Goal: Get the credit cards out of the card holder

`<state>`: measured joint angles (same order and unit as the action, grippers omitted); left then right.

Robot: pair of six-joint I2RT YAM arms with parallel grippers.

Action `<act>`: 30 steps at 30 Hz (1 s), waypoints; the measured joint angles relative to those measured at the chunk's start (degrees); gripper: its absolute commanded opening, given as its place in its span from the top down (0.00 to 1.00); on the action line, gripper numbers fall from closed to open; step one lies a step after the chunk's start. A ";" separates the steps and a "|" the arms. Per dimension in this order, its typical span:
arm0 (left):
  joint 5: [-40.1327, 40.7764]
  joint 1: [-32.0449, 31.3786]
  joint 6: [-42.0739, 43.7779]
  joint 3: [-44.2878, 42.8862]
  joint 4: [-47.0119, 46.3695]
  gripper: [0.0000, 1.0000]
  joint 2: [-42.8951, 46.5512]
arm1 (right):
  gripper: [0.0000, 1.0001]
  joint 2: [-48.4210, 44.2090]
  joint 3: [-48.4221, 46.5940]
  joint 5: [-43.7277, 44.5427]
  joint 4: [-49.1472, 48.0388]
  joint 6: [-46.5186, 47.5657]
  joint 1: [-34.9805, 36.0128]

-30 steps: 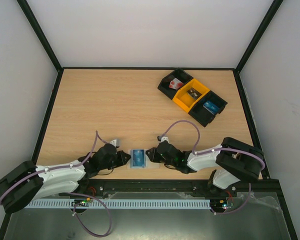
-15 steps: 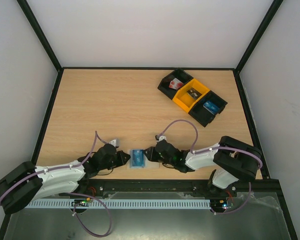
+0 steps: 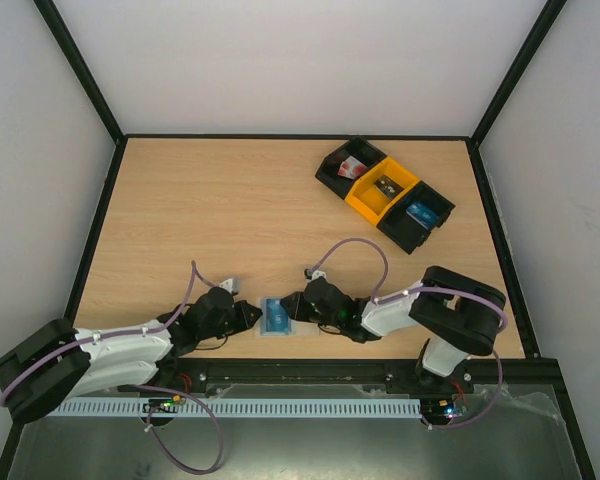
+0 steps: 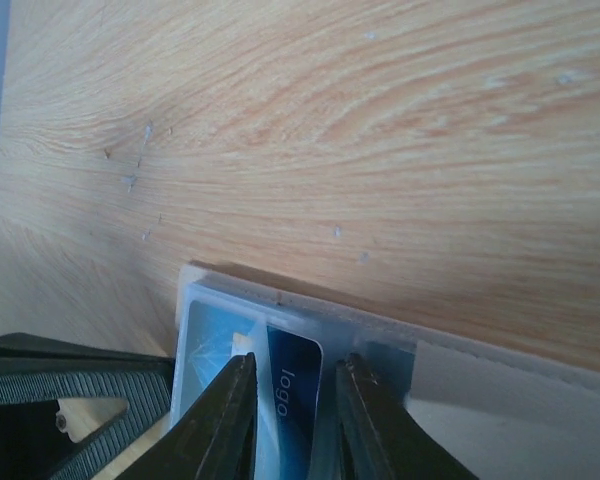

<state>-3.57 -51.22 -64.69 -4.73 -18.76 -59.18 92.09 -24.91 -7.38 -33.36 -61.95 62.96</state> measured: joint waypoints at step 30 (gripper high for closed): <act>0.68 -0.37 -1.05 0.33 -0.72 0.90 0.22 | 0.96 -2.32 2.95 2.32 -2.29 -0.20 -0.35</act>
<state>-2.90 -51.59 -65.73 -4.40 -19.49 -58.96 89.78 -21.96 -5.06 -35.66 -62.15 62.61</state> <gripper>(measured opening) 0.099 0.037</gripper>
